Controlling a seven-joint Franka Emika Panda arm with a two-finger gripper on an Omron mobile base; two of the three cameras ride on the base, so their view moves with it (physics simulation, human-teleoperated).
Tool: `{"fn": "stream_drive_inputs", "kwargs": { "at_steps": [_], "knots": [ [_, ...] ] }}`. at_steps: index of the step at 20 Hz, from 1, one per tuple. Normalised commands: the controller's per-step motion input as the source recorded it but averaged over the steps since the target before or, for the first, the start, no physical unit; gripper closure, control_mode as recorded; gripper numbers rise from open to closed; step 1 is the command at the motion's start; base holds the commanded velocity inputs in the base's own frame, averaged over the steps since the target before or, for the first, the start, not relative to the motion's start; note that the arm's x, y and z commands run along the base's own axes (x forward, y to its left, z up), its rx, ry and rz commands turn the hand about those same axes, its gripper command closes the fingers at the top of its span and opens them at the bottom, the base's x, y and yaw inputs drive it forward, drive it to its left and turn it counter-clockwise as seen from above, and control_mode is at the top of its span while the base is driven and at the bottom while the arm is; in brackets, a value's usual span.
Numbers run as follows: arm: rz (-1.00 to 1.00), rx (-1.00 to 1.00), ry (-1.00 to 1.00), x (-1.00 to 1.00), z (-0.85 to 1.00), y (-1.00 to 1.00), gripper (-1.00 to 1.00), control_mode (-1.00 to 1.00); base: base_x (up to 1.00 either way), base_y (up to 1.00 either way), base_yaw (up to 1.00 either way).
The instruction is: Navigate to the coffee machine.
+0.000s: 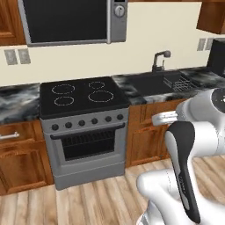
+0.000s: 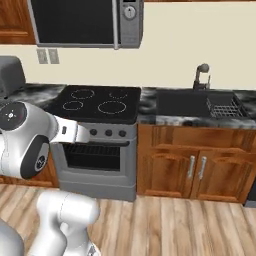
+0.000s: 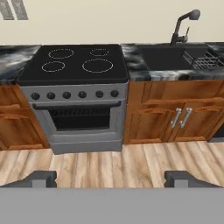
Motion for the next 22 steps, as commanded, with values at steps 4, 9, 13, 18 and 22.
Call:
{"fn": "stream_drive_inputs", "kwargs": {
  "at_steps": [4,9,13,18,22],
  "knots": [
    [0.00,0.00,0.00,0.00,0.00,0.00,-1.00,1.00,0.00,-1.00,-0.07],
    [0.00,0.00,0.00,0.00,0.00,0.00,-1.00,1.00,0.24,-1.00,-0.04],
    [0.00,0.00,0.00,0.00,0.00,0.00,-1.00,1.00,0.35,-1.00,0.00],
    [0.00,0.00,0.00,0.00,0.00,0.00,-1.00,1.00,0.34,-1.00,0.03],
    [0.00,0.00,0.00,0.00,0.00,0.00,-1.00,1.00,0.41,-1.00,0.01]
  ]
}}
